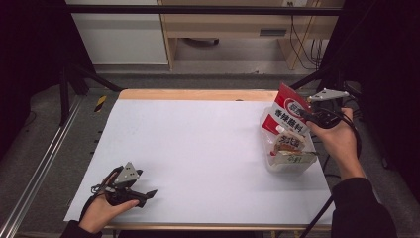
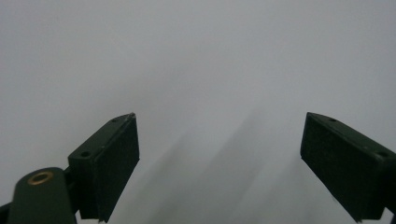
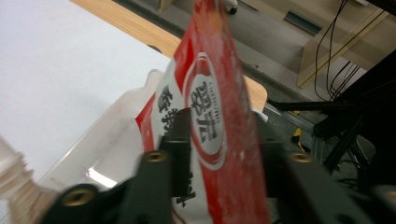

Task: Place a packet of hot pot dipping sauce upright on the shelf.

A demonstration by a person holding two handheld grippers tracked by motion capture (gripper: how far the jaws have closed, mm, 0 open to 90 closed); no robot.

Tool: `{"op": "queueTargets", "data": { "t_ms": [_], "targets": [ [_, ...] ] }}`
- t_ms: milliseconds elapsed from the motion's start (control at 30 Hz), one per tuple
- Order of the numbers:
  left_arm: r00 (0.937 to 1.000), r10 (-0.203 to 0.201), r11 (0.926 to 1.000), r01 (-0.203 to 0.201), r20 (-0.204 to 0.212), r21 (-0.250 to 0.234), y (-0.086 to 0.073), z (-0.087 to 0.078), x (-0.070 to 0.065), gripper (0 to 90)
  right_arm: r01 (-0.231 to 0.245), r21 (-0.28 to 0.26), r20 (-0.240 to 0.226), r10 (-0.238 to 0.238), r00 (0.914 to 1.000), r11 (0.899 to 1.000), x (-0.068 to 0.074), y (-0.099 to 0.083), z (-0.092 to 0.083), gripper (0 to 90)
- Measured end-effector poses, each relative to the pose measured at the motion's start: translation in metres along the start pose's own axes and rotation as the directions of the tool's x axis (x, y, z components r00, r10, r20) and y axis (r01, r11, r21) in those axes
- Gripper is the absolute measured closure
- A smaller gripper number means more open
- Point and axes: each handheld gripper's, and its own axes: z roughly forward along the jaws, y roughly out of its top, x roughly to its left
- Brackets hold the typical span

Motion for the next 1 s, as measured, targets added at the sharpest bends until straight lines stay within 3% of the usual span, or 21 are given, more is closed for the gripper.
{"op": "queueTargets", "data": {
  "t_ms": [133,200,300,367,467,633,767,1000],
  "targets": [
    [0.9999,0.005,1.0000,-0.005,-0.011,0.006,0.000,0.000,0.001,11.6,-0.019,-0.042,0.029,0.020,0.9994,0.999,0.004,-0.001,-0.014,38.8],
    [0.9998,0.007,0.9999,-0.007,-0.017,0.009,0.000,0.000,0.001,11.6,-0.022,-0.068,0.067,0.027,0.9974,0.997,0.009,0.001,-0.024,27.8],
    [0.9998,0.005,1.0000,-0.005,-0.020,0.008,0.000,0.000,0.001,11.6,-0.012,-0.133,0.088,0.024,0.9958,0.991,0.021,0.007,-0.040,21.5],
    [0.9997,0.008,0.9999,-0.008,-0.022,0.011,0.000,0.000,0.001,11.7,-0.019,-0.161,0.078,0.032,0.9965,0.987,0.029,0.010,-0.047,19.5],
    [0.9994,0.012,0.9999,-0.012,-0.031,0.012,0.000,0.000,0.001,11.6,-0.013,-0.195,0.040,0.021,0.9990,0.981,0.052,0.014,-0.057,17.7],
    [0.9990,0.008,0.9999,-0.008,-0.043,0.010,-0.001,-0.001,0.002,11.4,0.012,-0.216,-0.049,-0.023,0.9985,0.976,0.107,0.011,-0.060,16.0],
    [0.9985,0.006,1.0000,-0.006,-0.055,0.006,-0.001,-0.003,0.003,11.1,0.008,-0.227,-0.132,-0.039,0.9904,0.974,0.151,-0.001,-0.054,15.2],
    [0.9981,0.003,1.0000,-0.003,-0.061,0.004,-0.002,-0.004,0.004,10.2,-0.020,-0.161,-0.252,-0.022,0.9676,0.987,0.210,-0.030,-0.027,13.1]
  ]
}}
